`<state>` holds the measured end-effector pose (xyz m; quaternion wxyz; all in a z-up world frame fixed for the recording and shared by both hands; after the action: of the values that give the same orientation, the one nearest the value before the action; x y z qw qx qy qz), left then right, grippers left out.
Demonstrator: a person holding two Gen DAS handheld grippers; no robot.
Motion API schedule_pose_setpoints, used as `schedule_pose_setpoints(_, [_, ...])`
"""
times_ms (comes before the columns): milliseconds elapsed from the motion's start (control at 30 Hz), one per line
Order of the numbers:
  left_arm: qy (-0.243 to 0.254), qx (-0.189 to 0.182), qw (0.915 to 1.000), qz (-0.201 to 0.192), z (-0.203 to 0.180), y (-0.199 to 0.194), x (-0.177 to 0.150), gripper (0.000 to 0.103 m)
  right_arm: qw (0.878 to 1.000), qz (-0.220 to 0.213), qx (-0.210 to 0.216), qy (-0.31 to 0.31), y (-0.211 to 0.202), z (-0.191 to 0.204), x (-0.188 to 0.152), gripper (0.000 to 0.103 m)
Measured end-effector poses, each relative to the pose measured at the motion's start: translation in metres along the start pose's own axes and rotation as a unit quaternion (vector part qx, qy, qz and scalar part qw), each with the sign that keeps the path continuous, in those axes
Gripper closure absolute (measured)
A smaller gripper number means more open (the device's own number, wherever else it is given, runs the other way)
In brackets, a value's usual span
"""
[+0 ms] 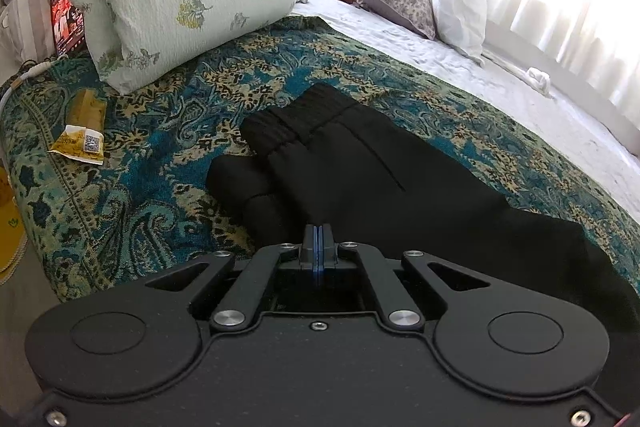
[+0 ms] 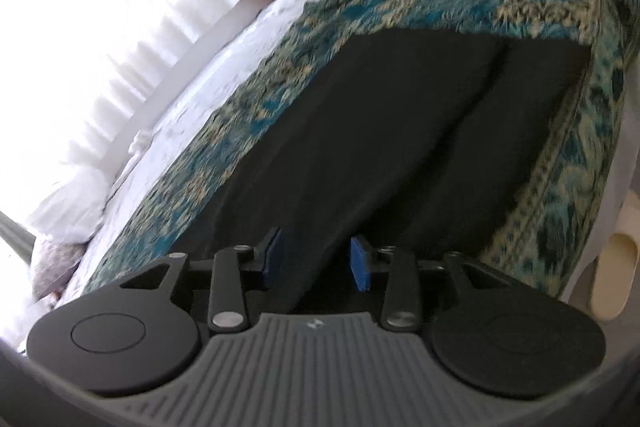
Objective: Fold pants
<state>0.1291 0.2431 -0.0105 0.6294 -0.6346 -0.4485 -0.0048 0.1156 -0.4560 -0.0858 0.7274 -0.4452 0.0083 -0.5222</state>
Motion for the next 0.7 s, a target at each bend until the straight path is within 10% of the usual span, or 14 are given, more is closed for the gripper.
schedule_pose_setpoints(167, [0.000,0.005,1.0000,0.004,-0.001,0.006,0.001,0.102,0.999,-0.033,-0.042,-0.006,0.018,0.003,0.020,0.050])
schedule_pose_setpoints(333, [0.001,0.005,1.0000,0.003,-0.002,0.006,0.003,0.102,0.995,-0.029,-0.097,0.010,0.029,0.001,0.039,0.097])
schedule_pose_setpoints(533, [0.015,0.043,0.9975,-0.054,0.010,-0.018,0.010,0.102,0.983,-0.079,-0.161,-0.046,-0.012,0.000,0.030,0.098])
schedule_pose_setpoints(700, [0.026,0.013,0.9992,-0.028,0.017,-0.016,0.004,0.102,0.978,-0.076,-0.186,-0.057,-0.029,-0.024,0.013,0.098])
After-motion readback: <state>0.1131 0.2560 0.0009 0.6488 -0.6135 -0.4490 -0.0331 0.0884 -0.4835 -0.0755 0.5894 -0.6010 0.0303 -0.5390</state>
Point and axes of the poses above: each gripper's, at about its wrist camera, not at the fingertips, and y roughly the way its jaws point, z to its left, x to its top, the point moved 9 cm from there along y, roughly the way its jaws point, and after that the axes turned 13 degrees about z, right-handed, at the moved point
